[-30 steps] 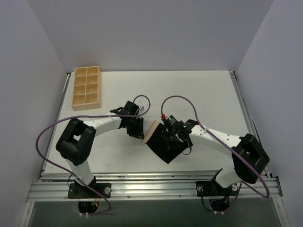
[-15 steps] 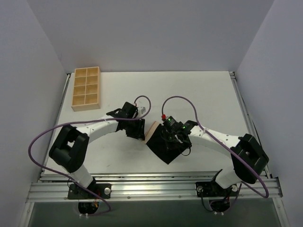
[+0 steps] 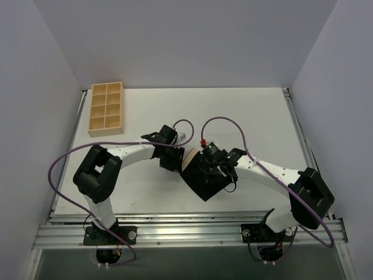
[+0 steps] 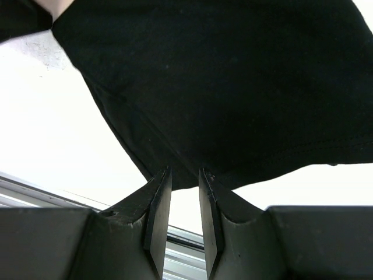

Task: Roll the underwear
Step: Fold the underwear

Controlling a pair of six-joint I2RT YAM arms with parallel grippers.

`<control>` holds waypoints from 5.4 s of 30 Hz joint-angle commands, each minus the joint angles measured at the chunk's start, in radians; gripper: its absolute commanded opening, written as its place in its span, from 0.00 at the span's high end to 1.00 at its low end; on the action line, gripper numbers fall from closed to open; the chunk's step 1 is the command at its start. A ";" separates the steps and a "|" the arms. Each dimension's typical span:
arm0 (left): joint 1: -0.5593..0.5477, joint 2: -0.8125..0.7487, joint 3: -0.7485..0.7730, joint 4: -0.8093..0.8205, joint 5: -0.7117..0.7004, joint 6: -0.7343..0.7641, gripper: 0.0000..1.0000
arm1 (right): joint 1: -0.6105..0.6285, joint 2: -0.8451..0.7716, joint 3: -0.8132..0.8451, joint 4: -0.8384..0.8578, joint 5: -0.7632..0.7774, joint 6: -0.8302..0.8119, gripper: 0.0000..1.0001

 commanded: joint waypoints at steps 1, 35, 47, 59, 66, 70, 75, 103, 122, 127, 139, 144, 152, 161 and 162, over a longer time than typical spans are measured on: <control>0.002 0.021 0.031 -0.005 -0.089 0.029 0.45 | 0.003 -0.034 0.011 -0.044 0.035 0.005 0.78; 0.011 0.081 0.037 0.035 0.051 0.101 0.98 | 0.009 -0.087 -0.047 -0.009 0.076 0.060 0.75; 0.121 0.022 -0.055 0.008 0.032 0.034 0.98 | 0.062 -0.012 -0.057 0.061 0.076 0.027 0.71; 0.131 0.056 -0.013 -0.043 0.060 0.054 0.98 | 0.066 0.130 -0.027 0.072 0.130 -0.033 0.72; 0.141 0.070 0.014 -0.066 0.068 0.061 0.98 | 0.066 0.198 -0.012 0.075 0.158 -0.048 0.77; 0.146 0.081 0.031 -0.084 0.065 0.067 0.98 | 0.066 0.195 0.003 0.051 0.173 -0.045 0.96; 0.160 0.099 0.056 -0.124 0.054 0.077 0.98 | 0.066 0.146 0.032 -0.015 0.171 -0.041 1.00; 0.184 0.144 0.137 -0.219 0.112 0.127 0.98 | 0.063 0.141 0.058 -0.040 0.061 -0.053 0.86; 0.184 0.160 0.152 -0.225 0.115 0.127 0.98 | 0.063 0.157 0.097 -0.046 0.055 -0.055 1.00; 0.184 0.164 0.158 -0.227 0.115 0.124 0.98 | 0.065 0.158 0.126 -0.072 0.055 -0.055 1.00; 0.184 0.171 0.160 -0.224 0.114 0.123 0.98 | 0.057 0.170 0.085 -0.057 0.036 -0.064 0.79; 0.184 0.174 0.160 -0.228 0.114 0.126 0.98 | 0.051 0.198 0.062 -0.026 0.036 -0.070 0.78; 0.184 0.171 0.155 -0.230 0.112 0.127 0.98 | 0.042 0.221 0.052 -0.023 0.084 -0.082 0.82; 0.184 0.176 0.154 -0.227 0.112 0.130 0.98 | 0.035 0.180 0.066 -0.055 0.096 -0.082 1.00; 0.184 0.177 0.155 -0.228 0.111 0.130 0.98 | 0.035 0.178 0.066 -0.058 0.093 -0.085 1.00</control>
